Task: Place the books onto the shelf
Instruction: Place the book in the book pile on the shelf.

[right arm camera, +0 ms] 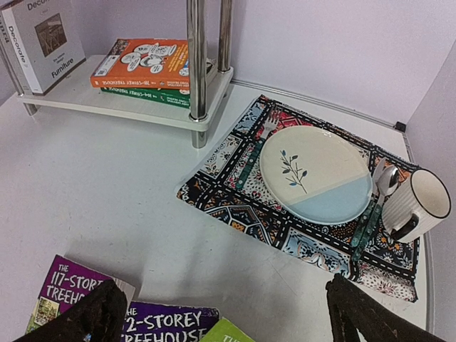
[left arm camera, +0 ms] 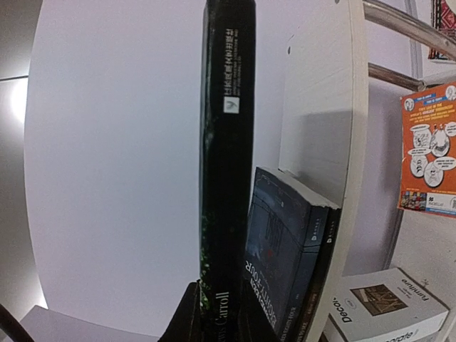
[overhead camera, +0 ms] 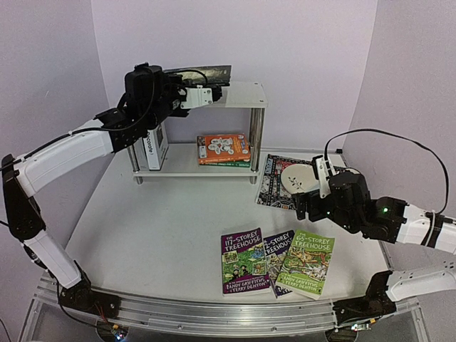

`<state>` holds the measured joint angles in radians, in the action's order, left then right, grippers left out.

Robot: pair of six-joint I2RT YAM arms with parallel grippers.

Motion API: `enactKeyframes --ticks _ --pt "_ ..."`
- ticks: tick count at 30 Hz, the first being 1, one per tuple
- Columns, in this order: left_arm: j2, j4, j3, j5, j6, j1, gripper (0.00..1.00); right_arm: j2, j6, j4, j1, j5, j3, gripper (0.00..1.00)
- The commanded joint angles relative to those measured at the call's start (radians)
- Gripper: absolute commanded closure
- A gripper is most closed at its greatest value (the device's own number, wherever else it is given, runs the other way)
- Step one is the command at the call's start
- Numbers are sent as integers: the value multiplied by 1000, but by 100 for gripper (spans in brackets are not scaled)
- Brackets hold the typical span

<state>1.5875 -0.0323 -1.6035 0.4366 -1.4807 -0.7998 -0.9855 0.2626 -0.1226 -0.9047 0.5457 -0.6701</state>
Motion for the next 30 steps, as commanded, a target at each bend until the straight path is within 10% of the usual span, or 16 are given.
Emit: enactKeyframes --ticks 1,30 --pt "20 -65 -156 -87 -90 31 100 31 11 40 -2 9 -39 2" --pt "271 65 -435 -125 -87 273 100 -36 22 55 -1 -37 -88 2"
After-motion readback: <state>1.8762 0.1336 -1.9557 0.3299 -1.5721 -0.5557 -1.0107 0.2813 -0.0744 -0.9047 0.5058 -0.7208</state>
